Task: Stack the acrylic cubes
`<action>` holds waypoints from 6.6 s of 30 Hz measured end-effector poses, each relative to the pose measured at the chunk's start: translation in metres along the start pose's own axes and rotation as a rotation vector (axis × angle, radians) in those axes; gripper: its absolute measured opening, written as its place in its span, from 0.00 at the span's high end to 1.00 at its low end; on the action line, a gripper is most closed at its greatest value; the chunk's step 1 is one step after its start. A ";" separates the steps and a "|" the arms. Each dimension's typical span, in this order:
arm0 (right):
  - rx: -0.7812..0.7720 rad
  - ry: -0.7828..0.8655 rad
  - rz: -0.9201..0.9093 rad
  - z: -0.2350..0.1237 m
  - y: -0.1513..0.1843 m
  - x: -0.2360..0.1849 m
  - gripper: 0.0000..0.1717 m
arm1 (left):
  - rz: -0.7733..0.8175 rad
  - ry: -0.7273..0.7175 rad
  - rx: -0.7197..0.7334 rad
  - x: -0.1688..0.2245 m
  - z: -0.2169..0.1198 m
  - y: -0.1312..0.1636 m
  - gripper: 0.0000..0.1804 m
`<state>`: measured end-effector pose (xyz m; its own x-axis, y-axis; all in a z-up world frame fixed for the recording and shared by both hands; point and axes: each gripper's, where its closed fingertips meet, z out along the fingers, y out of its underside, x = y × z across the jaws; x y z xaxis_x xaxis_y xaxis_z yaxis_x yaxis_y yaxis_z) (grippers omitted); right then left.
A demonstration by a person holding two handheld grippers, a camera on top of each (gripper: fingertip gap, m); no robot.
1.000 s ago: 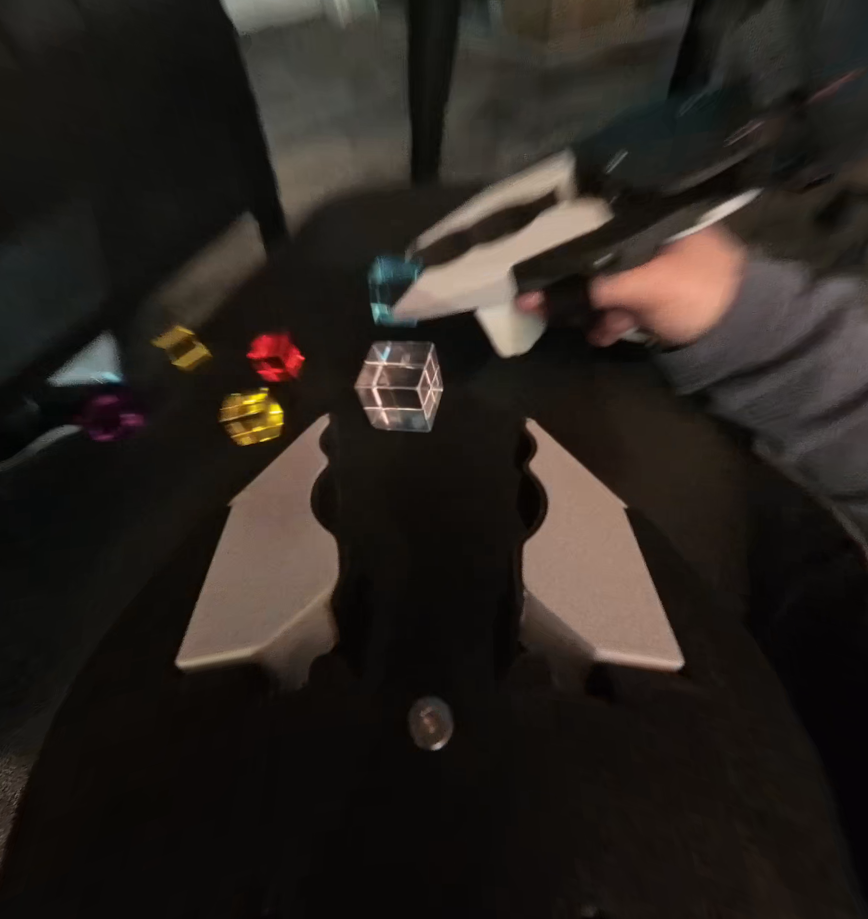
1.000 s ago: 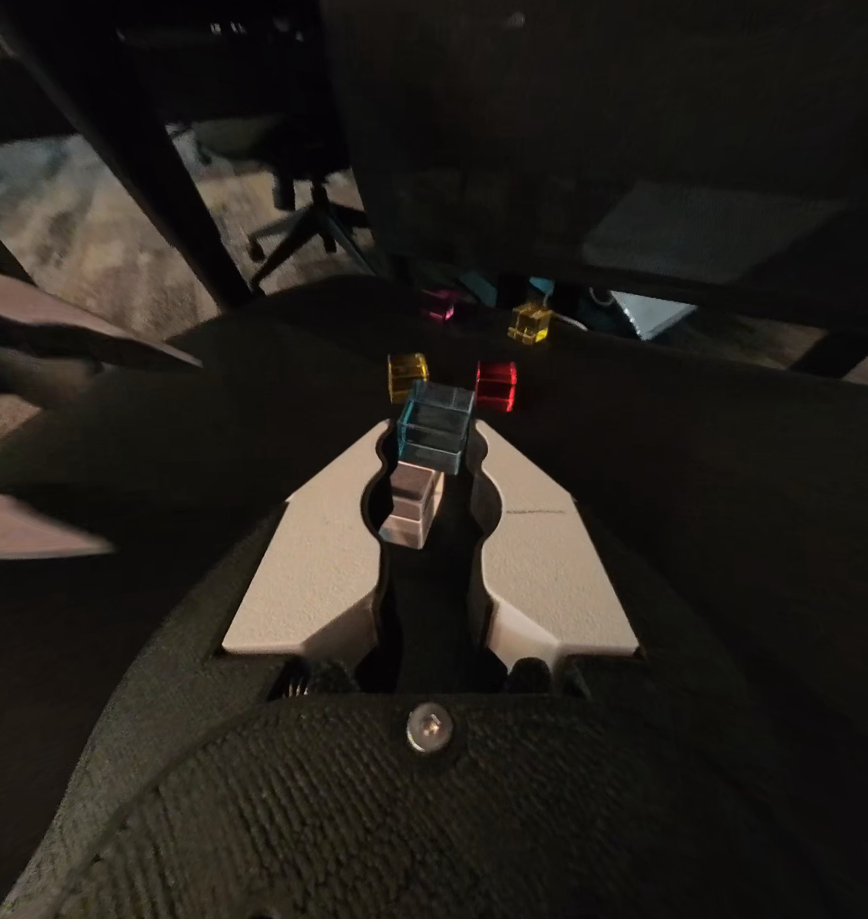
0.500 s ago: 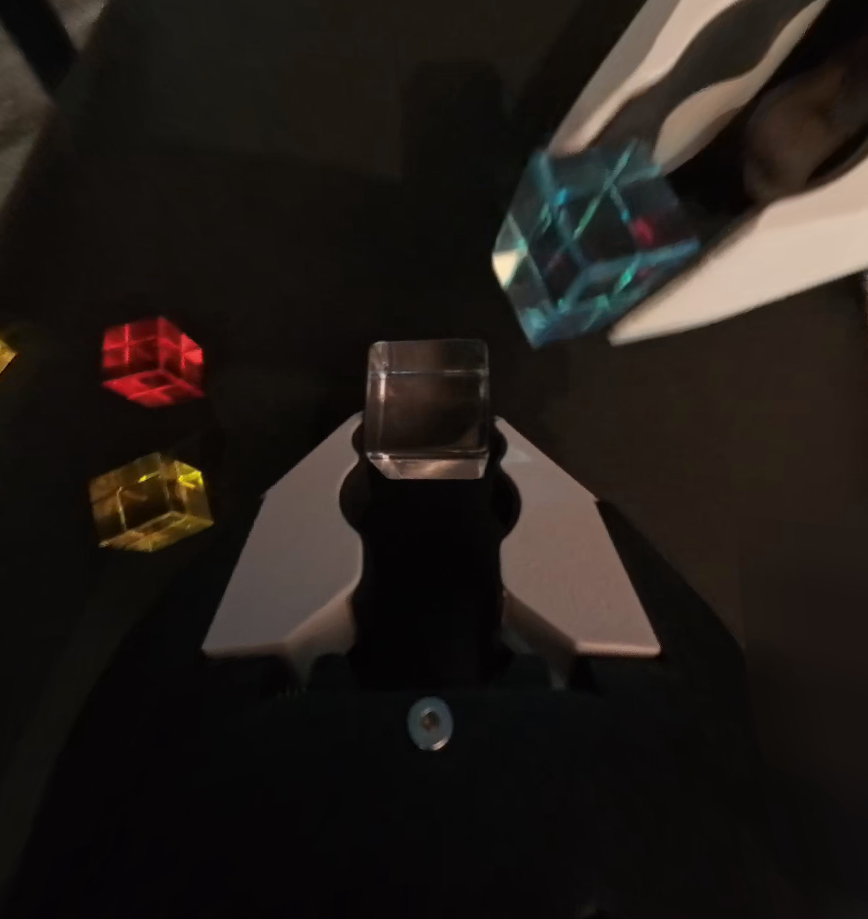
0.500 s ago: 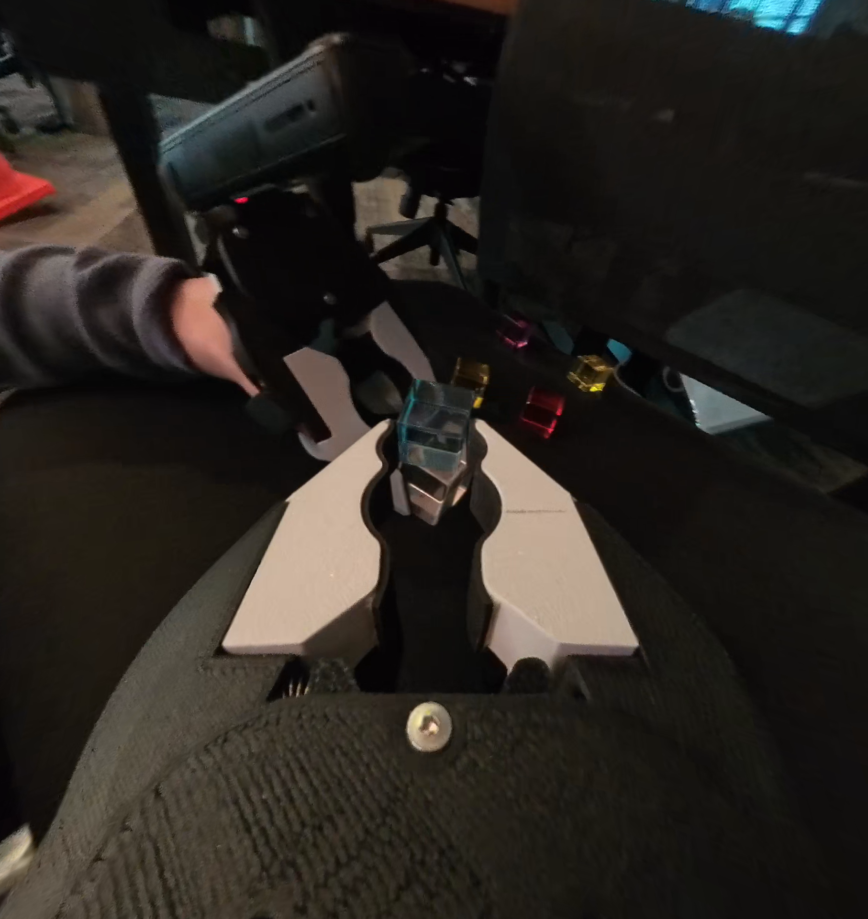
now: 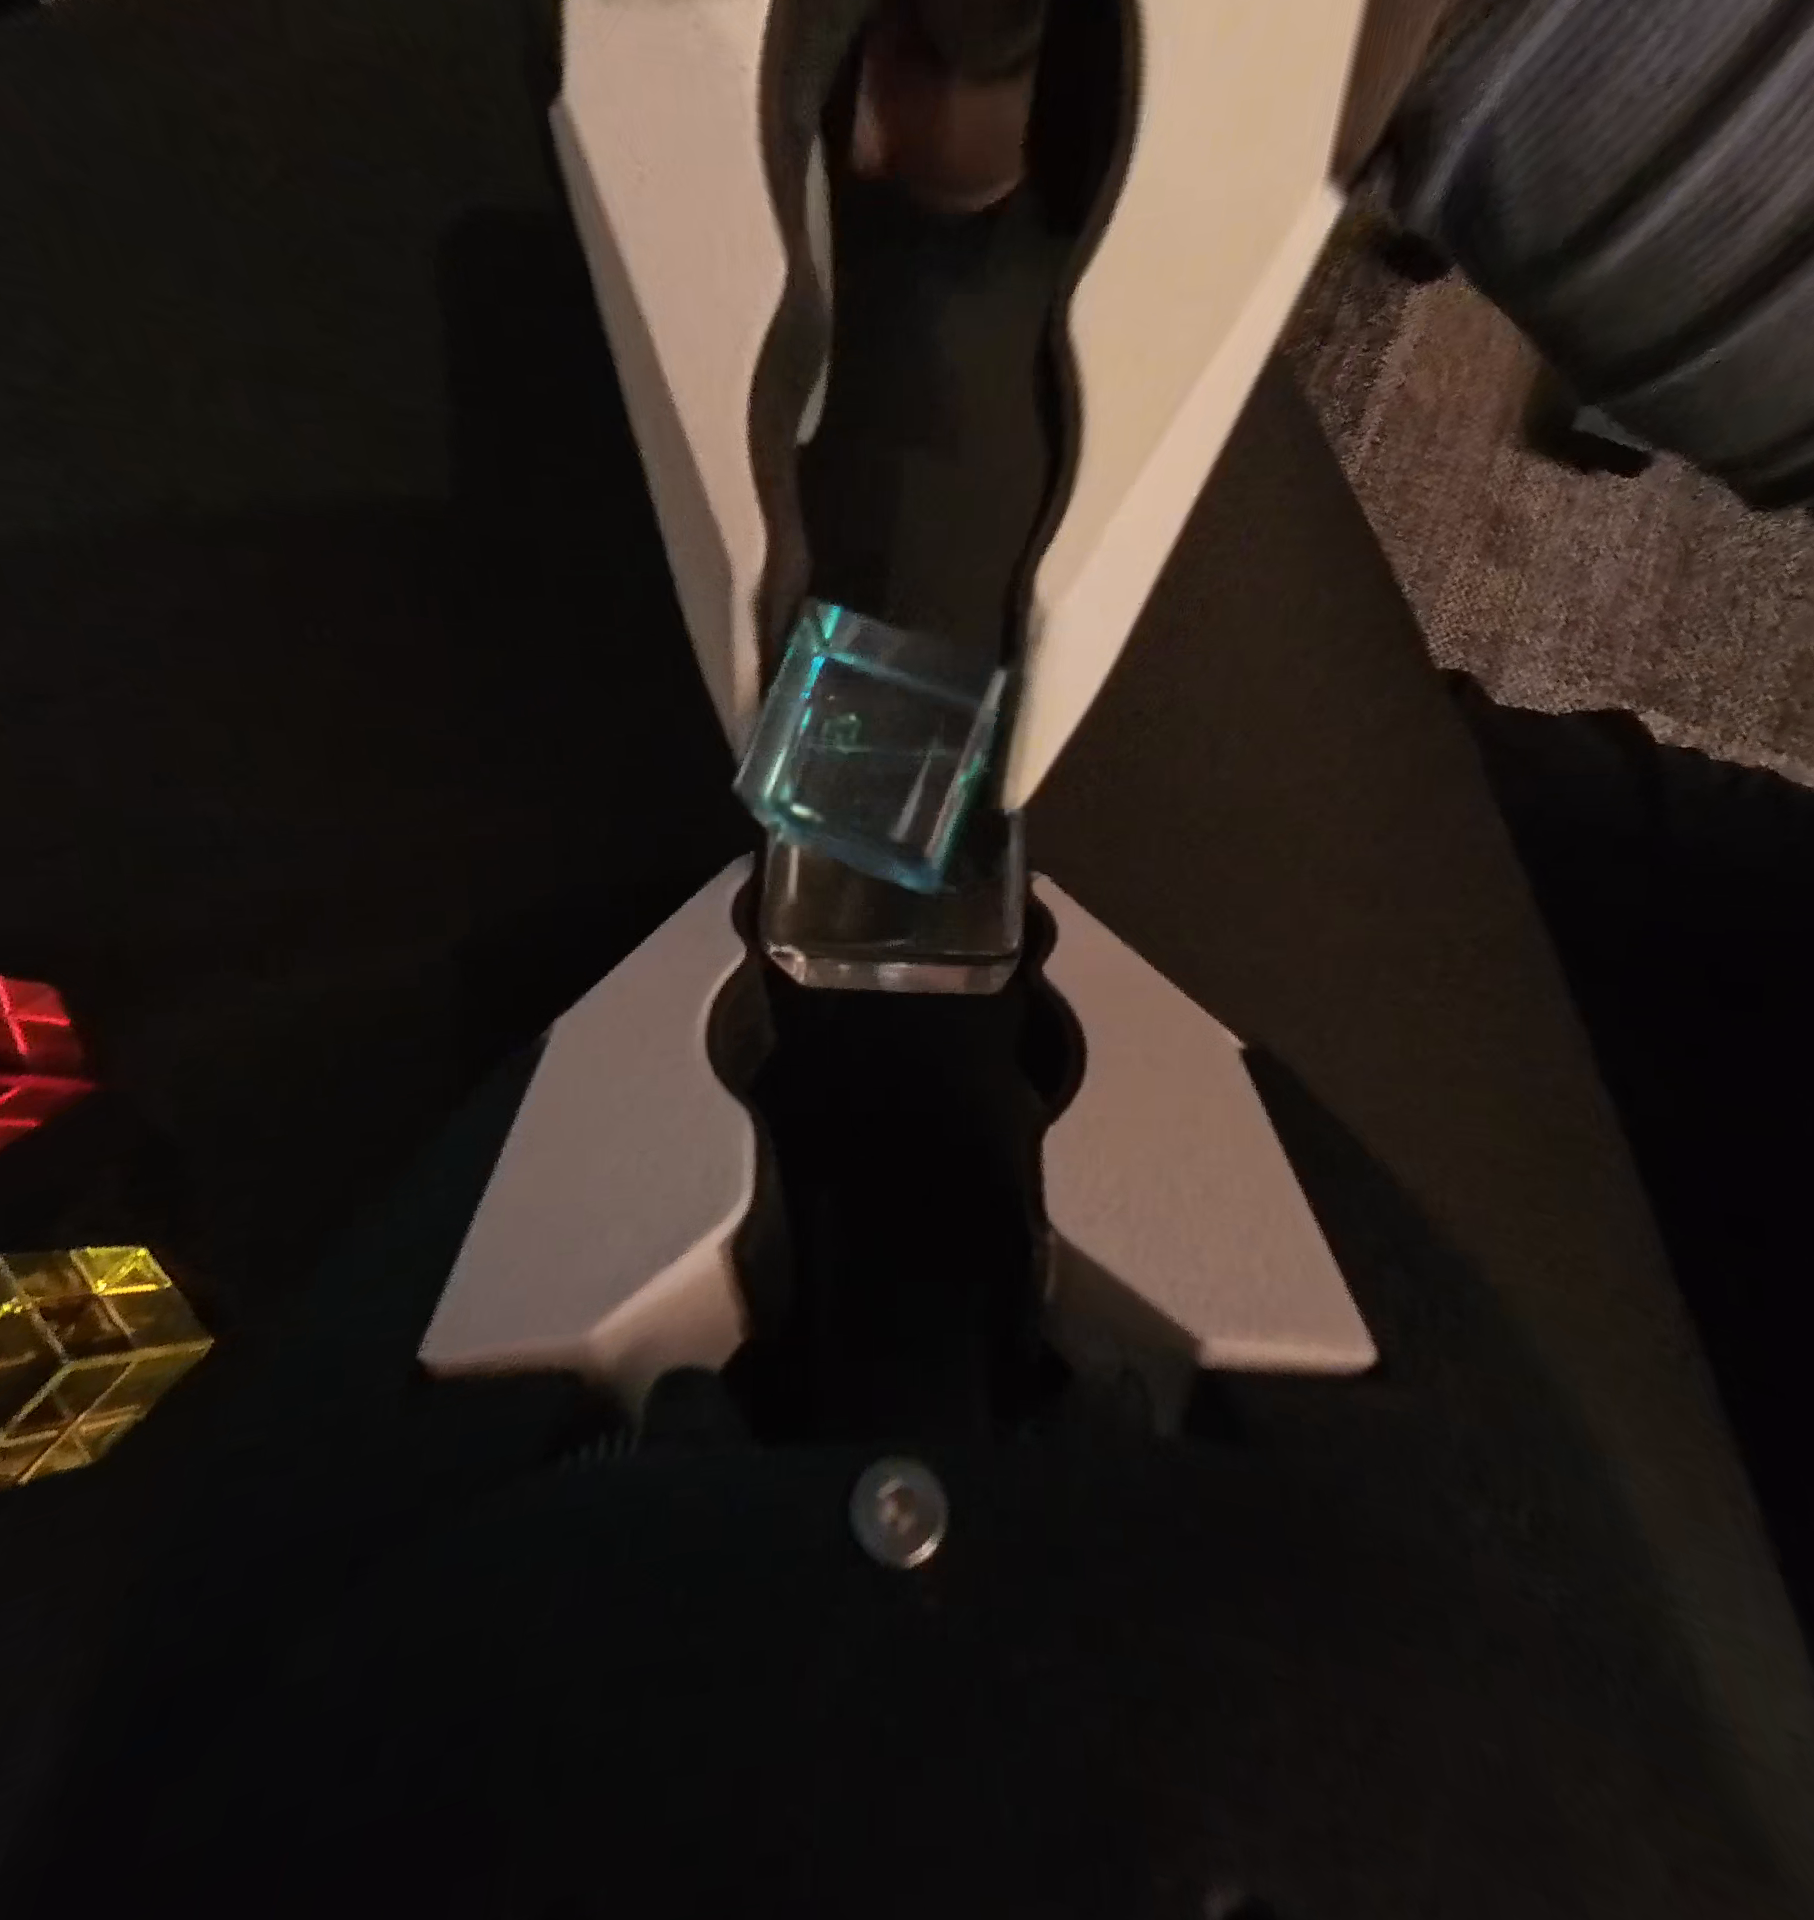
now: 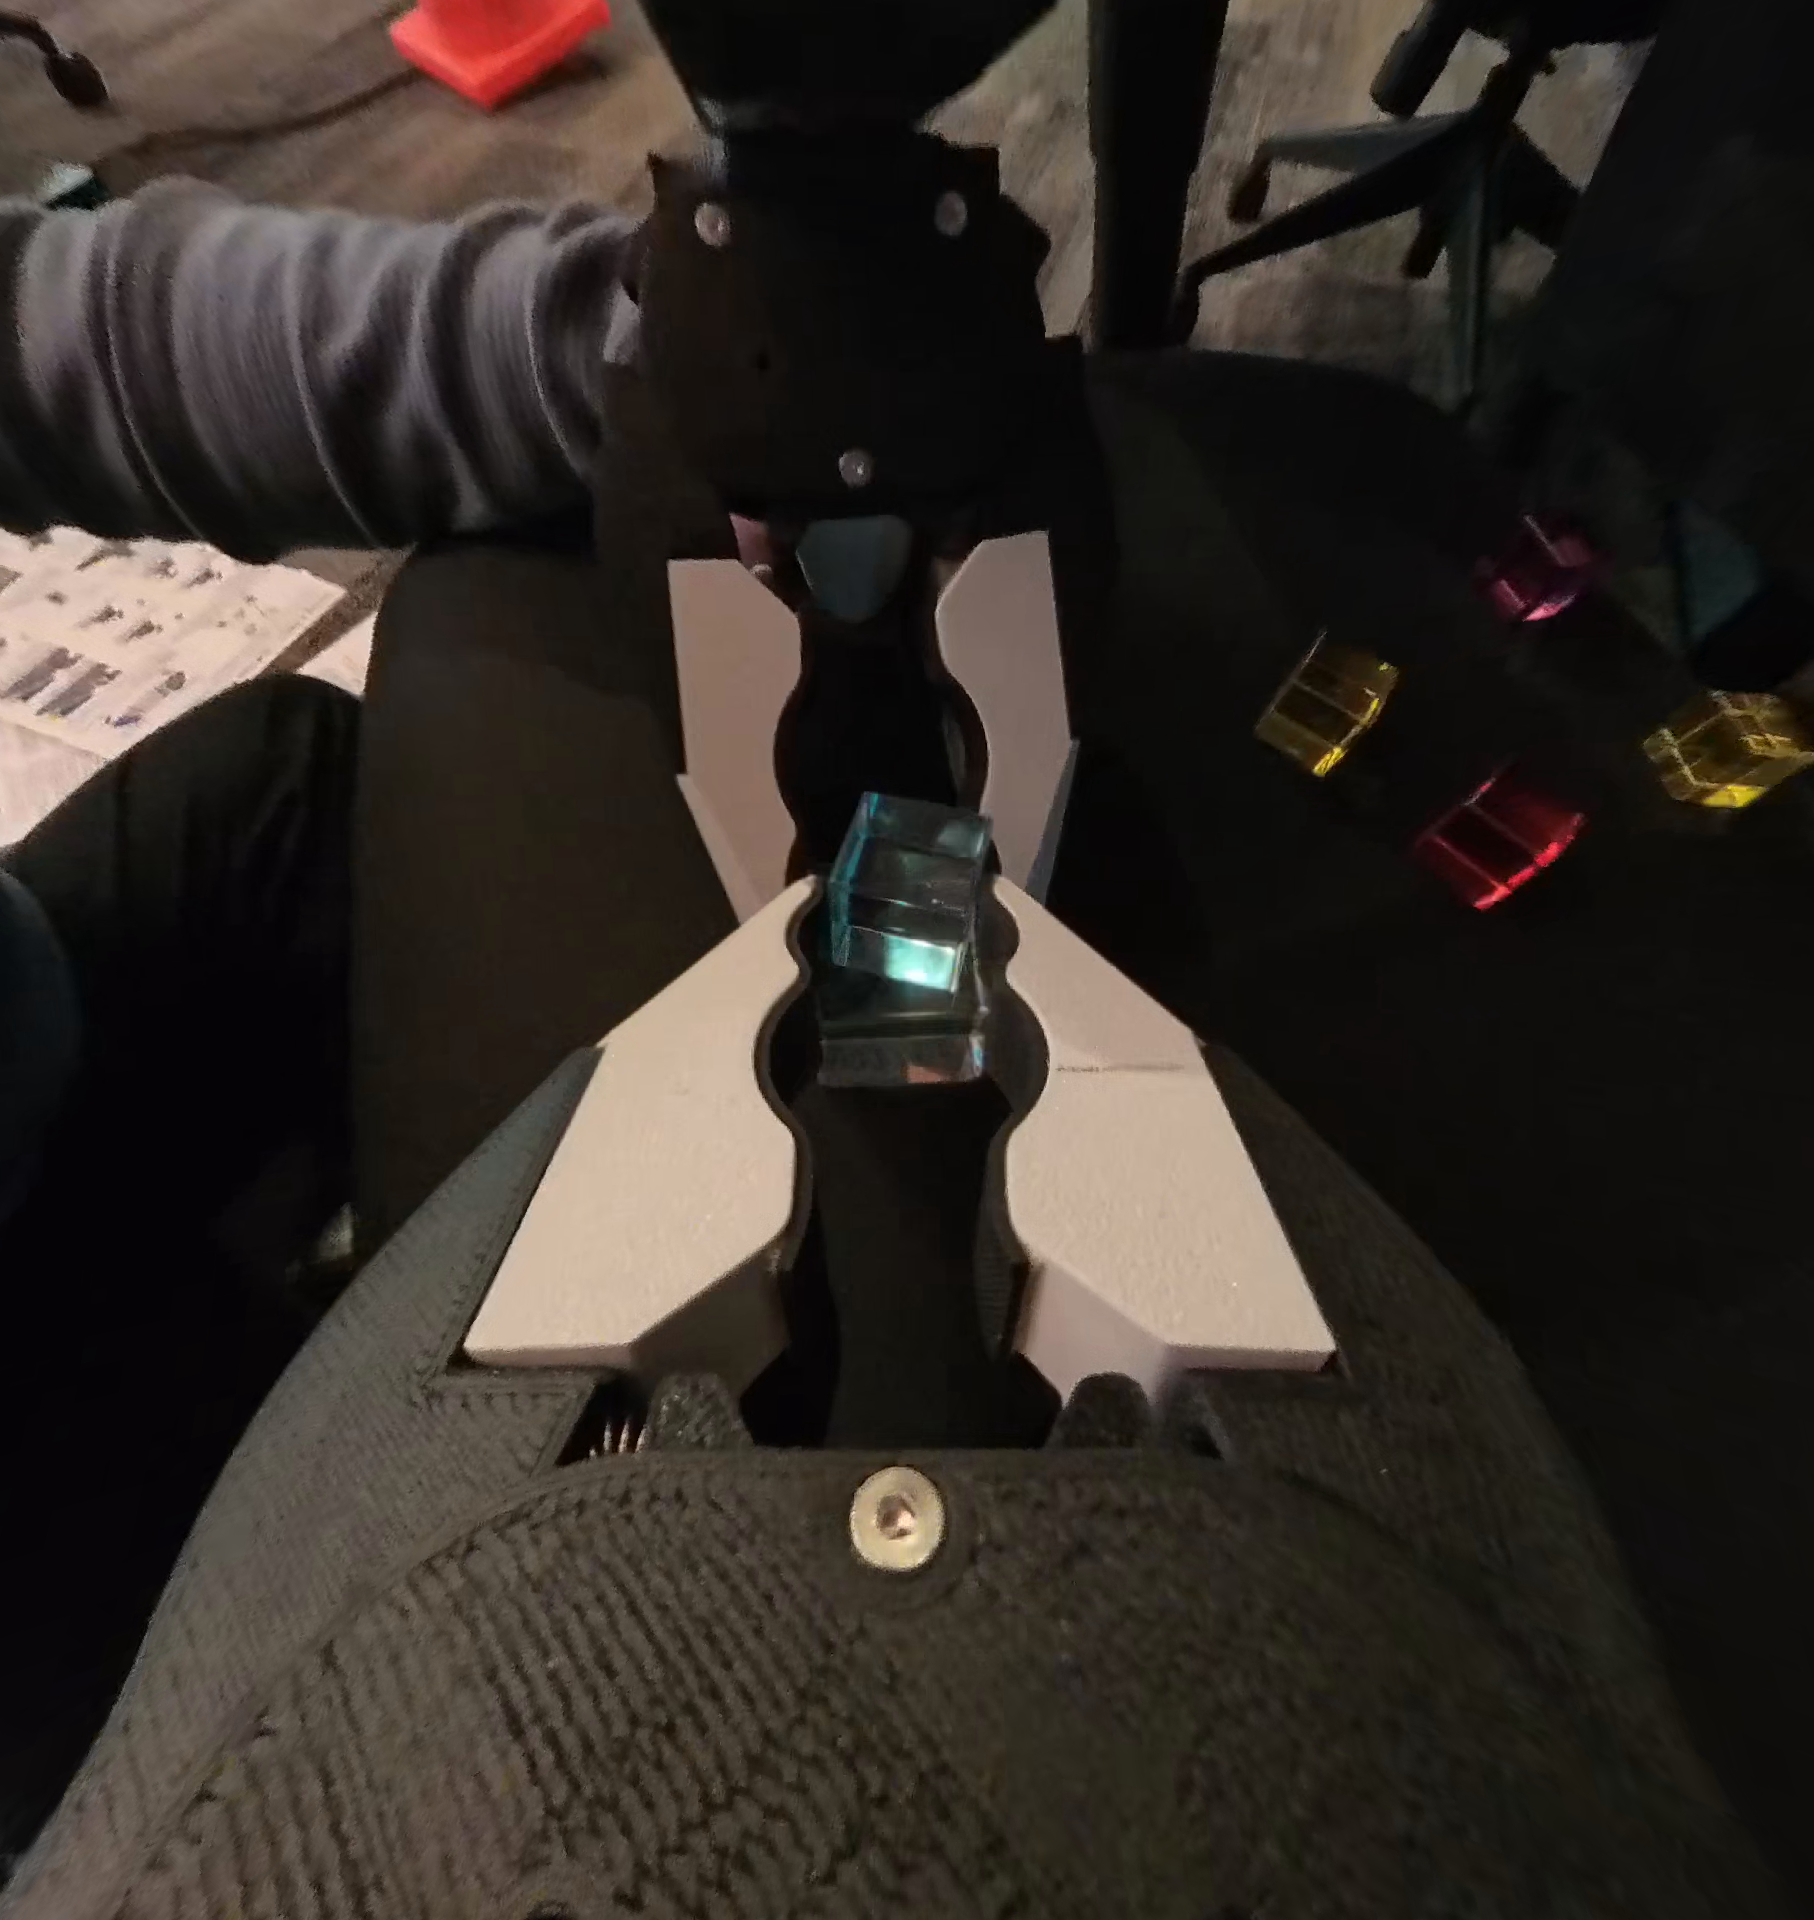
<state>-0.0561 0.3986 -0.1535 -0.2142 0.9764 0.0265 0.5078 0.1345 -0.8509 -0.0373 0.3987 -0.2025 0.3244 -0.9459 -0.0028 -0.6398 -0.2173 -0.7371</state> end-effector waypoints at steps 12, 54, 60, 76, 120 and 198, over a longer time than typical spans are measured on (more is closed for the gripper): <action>0.007 -0.012 -0.003 0.013 -0.003 0.030 0.84 | 0.015 -0.067 -0.080 -0.042 -0.017 0.016 0.75; 0.578 1.193 0.099 -0.104 0.022 -0.222 0.62 | -0.609 -0.857 1.084 0.292 -0.236 0.273 0.41; 0.466 1.379 -0.025 -0.128 0.014 -0.278 0.56 | -0.469 -0.787 1.119 0.308 -0.226 0.229 0.39; 0.565 1.443 0.085 -0.178 0.024 -0.304 0.45 | -0.275 -0.602 1.056 0.331 -0.187 0.124 0.41; -0.075 0.460 0.413 0.068 0.018 0.164 0.71 | -0.431 -0.746 -0.028 -0.151 -0.069 0.050 0.64; 0.906 0.861 -0.010 -0.116 -0.062 0.147 0.70 | -0.254 -0.322 0.362 -0.052 -0.084 -0.075 0.85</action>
<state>-0.0220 0.5530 -0.0355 0.5739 0.8152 0.0785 -0.3203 0.3116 -0.8946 -0.0648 0.4441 -0.0909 0.6705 -0.7407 0.0412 -0.2509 -0.2787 -0.9270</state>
